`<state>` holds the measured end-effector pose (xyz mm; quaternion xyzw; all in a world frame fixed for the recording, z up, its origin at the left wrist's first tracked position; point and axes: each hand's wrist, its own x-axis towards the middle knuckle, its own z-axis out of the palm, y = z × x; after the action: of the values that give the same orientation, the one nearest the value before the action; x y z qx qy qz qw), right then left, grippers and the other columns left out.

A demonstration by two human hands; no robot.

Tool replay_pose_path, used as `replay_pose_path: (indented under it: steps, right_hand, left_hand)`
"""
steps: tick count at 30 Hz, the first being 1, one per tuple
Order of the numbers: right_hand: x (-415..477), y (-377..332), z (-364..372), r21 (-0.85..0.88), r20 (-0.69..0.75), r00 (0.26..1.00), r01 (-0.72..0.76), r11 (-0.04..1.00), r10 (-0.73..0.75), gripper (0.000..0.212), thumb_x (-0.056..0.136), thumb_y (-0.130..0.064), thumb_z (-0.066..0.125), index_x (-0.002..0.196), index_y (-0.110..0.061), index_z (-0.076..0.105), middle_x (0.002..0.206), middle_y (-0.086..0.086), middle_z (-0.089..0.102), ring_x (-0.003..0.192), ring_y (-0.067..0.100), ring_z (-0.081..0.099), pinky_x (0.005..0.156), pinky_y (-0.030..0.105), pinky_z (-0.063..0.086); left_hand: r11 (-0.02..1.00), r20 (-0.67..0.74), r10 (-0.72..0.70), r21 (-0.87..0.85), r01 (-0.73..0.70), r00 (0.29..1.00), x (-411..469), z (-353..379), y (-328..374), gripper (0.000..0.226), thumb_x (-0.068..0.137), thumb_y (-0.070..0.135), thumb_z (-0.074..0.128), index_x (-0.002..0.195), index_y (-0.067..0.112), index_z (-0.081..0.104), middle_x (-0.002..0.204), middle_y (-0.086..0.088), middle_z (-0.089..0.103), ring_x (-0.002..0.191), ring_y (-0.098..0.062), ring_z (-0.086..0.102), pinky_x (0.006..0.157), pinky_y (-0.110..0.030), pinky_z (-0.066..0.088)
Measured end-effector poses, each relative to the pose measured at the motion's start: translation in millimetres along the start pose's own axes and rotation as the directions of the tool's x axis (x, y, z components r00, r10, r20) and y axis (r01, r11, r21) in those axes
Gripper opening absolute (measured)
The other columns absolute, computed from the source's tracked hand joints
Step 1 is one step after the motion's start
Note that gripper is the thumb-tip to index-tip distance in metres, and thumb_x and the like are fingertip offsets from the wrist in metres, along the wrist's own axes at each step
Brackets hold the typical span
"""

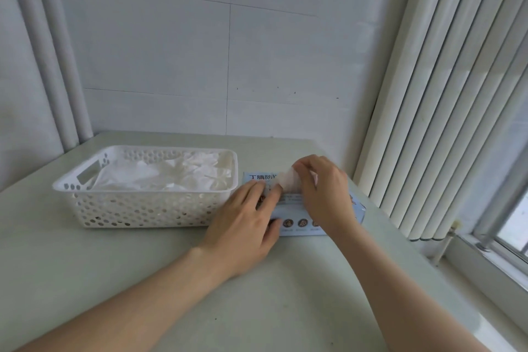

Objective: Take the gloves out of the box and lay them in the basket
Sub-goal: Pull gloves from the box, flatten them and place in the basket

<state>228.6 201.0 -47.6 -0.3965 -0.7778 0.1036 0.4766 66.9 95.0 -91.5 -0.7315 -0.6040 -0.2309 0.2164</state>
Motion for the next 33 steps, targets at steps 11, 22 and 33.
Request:
replay_pose_path:
  steps: [11, 22, 33]
  right_hand:
    - [-2, -5, 2, 0.096, -0.109, 0.994, -0.011, 0.995, 0.022, 0.018, 0.11, -0.024, 0.054, 0.104, -0.015, 0.068, 0.106, -0.002, 0.06, 0.103, 0.02, 0.055, 0.089, 0.029, 0.04]
    - [-3, -9, 4, 0.077, -0.054, 0.997, 0.054, 0.996, -0.05, 0.022, 0.112, -0.022, 0.046, 0.093, -0.024, 0.057, 0.097, -0.008, 0.057, 0.096, 0.023, 0.05, 0.085, 0.036, 0.039]
    - [3, -49, -34, 0.366, -0.489, 0.851, 0.002, 0.931, 0.19, 0.021, 0.114, -0.024, 0.044, 0.098, -0.017, 0.057, 0.077, -0.015, 0.054, 0.067, 0.002, 0.048, 0.065, 0.018, 0.038]
  left_hand:
    - [0.999, 0.008, -0.011, -0.053, 0.012, 1.0, -1, -7, 3, 0.06, 0.098, 0.039, 0.049, 0.153, 0.019, 0.036, 0.14, -0.003, 0.051, 0.124, -0.025, 0.053, 0.105, -0.037, 0.046]
    - [0.996, 0.033, 0.036, 0.076, -0.039, 0.999, 0, -3, 2, 0.059, 0.102, 0.041, 0.036, 0.158, 0.023, 0.037, 0.157, 0.008, 0.043, 0.122, -0.031, 0.051, 0.105, -0.04, 0.047]
    - [0.994, 0.078, 0.003, 0.112, -0.012, 0.997, 3, -7, 5, 0.048, 0.096, 0.04, 0.035, 0.135, 0.019, 0.055, 0.123, 0.003, 0.068, 0.118, -0.035, 0.057, 0.096, -0.043, 0.052]
